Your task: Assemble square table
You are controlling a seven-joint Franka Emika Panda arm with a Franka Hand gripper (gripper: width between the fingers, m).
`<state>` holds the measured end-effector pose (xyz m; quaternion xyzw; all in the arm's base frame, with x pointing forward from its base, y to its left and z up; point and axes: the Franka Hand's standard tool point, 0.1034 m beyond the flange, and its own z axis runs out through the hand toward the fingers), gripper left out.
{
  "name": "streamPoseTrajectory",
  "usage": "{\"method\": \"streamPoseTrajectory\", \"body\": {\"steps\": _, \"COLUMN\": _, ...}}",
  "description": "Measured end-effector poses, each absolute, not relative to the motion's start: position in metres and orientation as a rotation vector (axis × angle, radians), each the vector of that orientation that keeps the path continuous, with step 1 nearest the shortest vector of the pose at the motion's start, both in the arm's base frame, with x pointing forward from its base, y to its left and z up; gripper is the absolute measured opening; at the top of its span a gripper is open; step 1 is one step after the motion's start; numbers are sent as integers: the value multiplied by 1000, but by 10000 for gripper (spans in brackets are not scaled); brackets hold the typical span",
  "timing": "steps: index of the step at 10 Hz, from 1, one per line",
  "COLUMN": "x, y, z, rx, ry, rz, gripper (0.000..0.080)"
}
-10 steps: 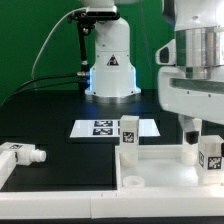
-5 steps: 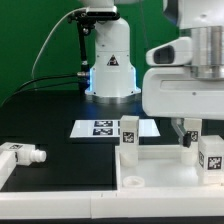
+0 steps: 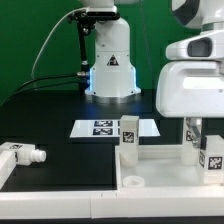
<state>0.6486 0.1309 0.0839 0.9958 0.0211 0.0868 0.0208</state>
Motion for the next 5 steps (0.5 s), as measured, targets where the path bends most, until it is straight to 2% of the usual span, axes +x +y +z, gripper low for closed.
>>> {"method": "streamPoseTrajectory", "body": {"steps": 1, "x": 649, "y": 130, "z": 84, "rx": 3087, "ry": 62, "rz": 269, "gripper": 521}}
{"method": "streamPoseTrajectory", "body": {"steps": 2, "x": 649, "y": 129, "z": 84, "rx": 3092, "ry": 3, "rz": 271, "gripper": 521}}
{"method": "streamPoseTrajectory", "body": {"steps": 3, "x": 650, "y": 126, "z": 85, "rx": 3093, "ry": -162, "rz": 277, "gripper": 383}}
{"method": "streamPoseTrajectory", "body": {"steps": 4, "x": 650, "y": 121, "z": 85, "rx": 3085, "ry": -266, "rz": 278, "gripper": 292}}
{"method": "streamPoseTrajectory", "body": {"steps": 5, "x": 650, "y": 120, "z": 84, "rx": 3077, "ry": -384, "rz": 280, "gripper": 292}}
